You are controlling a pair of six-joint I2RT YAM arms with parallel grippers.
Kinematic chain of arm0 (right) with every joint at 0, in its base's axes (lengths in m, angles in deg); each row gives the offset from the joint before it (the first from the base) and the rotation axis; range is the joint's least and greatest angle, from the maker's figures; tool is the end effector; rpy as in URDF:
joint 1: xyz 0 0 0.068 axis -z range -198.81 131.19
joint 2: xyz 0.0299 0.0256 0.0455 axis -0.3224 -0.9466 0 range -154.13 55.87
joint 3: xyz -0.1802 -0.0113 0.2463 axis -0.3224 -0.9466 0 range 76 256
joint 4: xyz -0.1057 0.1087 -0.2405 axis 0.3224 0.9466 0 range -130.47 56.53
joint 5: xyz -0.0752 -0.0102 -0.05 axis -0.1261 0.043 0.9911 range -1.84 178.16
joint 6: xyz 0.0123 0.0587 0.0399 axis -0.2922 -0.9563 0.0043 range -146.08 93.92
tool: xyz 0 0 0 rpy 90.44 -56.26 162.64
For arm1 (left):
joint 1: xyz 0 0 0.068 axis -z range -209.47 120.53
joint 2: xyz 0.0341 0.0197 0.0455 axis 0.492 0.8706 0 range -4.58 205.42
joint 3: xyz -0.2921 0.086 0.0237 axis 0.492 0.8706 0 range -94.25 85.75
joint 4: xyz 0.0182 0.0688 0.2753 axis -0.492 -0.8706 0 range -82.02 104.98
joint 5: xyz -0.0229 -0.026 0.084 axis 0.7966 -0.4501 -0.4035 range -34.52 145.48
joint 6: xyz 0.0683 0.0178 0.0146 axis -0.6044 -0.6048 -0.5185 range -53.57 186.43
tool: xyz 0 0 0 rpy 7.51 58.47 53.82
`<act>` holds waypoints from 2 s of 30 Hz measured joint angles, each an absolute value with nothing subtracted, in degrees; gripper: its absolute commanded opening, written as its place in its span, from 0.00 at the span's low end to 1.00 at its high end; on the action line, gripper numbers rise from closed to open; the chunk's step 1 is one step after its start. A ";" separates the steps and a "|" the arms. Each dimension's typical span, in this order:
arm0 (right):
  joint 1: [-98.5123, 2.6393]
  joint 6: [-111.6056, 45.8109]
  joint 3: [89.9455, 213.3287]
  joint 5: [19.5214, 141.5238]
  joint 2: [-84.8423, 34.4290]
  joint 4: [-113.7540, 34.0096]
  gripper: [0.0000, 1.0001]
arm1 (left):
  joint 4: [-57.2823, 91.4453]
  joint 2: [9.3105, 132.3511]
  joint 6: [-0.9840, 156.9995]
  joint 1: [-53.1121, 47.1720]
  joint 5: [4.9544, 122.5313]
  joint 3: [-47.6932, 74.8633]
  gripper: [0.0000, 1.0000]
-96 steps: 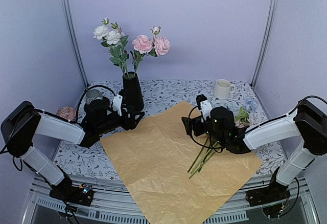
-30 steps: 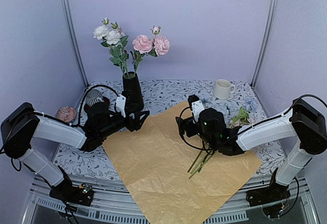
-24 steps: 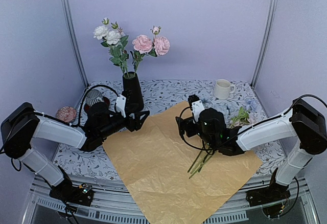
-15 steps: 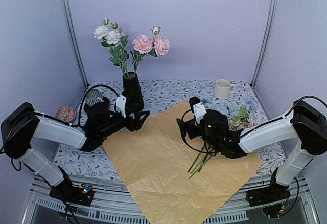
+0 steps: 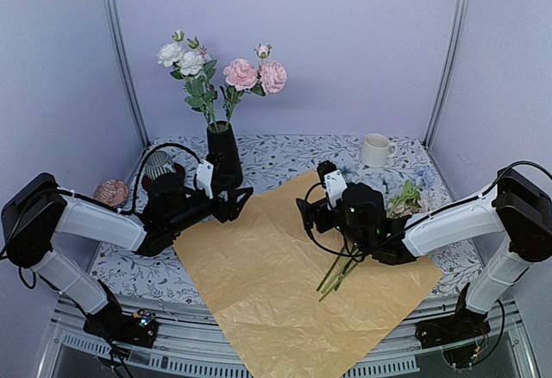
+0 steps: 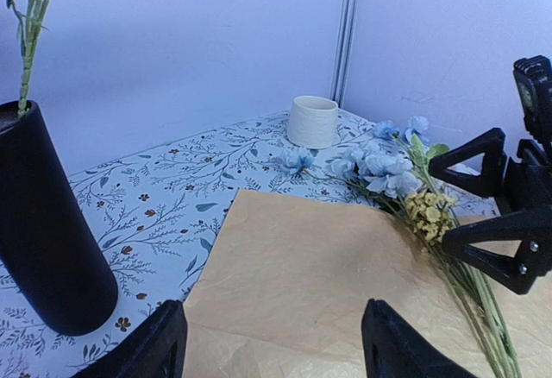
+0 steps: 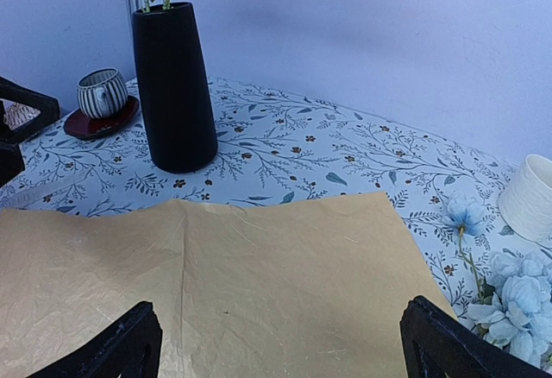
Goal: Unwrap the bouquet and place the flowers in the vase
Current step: Pick up the fake flower from the flattened wrapping paper.
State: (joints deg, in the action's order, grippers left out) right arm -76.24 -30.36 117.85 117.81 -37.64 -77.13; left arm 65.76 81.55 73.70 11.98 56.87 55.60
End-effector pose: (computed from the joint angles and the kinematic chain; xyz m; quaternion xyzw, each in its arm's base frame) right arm 0.2260 0.2991 0.2039 -0.2039 0.7556 0.1276 0.6093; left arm 0.2489 -0.2217 0.2086 0.2248 0.7034 -0.2862 0.6106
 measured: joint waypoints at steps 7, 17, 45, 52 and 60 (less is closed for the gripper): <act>-76.24 -30.36 117.85 117.81 -37.64 -76.87 0.99 | 65.76 81.55 73.59 12.14 56.52 55.60 0.71; -76.02 -30.81 117.85 117.81 -37.64 -76.70 0.99 | 65.76 81.55 73.50 12.16 56.21 55.60 0.72; -74.99 -32.67 118.07 117.83 -37.64 -74.29 0.99 | 65.74 81.22 73.48 12.18 56.04 55.60 0.71; -74.99 -32.76 118.07 117.81 -37.64 -74.29 0.99 | 65.74 81.22 73.46 12.18 56.04 55.60 0.71; -74.99 -32.78 118.07 117.81 -37.64 -74.29 0.99 | 65.74 81.22 73.43 12.20 56.04 55.60 0.71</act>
State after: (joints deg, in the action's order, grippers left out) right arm -74.99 -32.78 118.07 117.81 -37.64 -74.29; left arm 65.74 81.22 73.43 12.20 56.04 55.60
